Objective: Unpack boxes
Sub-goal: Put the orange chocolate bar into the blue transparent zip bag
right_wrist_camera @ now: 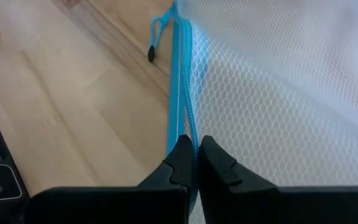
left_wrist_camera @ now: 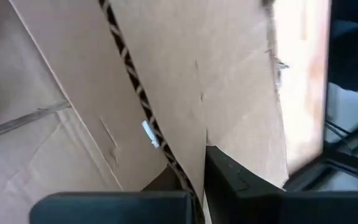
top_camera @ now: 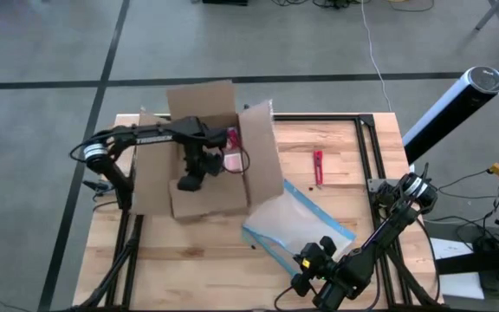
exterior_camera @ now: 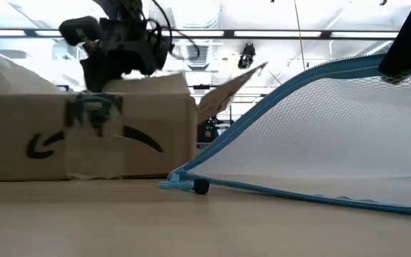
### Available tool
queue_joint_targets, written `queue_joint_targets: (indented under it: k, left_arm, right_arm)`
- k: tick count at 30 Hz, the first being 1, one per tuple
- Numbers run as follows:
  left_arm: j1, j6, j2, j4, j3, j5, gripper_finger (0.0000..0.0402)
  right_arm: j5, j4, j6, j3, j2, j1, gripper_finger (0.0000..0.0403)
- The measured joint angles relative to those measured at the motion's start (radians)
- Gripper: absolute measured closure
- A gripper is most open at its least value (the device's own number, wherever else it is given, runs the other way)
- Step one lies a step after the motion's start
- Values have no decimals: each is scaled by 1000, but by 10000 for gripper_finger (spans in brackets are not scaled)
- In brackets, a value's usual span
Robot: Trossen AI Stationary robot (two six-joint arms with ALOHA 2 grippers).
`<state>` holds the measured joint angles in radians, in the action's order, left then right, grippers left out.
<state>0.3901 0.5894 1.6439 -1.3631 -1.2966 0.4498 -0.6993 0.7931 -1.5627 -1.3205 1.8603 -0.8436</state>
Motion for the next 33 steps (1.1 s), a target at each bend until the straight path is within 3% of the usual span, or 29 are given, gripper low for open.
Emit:
queue_joint_targets:
  k: [6, 12, 25, 33]
  left_arm:
    - [-12, -73, -88, -21, -96, -19, 401]
    - [-37, -110, -179, -105, -115, -74, 401]
    - [-184, -394, -369, -87, 91, -74, 401]
    - [-247, -496, -432, -77, 128, -229, 401]
  right_arm:
    - [0, 0, 0, 0, 0, 0, 403]
    - [0, 0, 0, 0, 0, 0, 403]
    - [0, -9, 0, 0, 0, 0, 403]
    - [0, -17, 0, 0, 0, 0, 403]
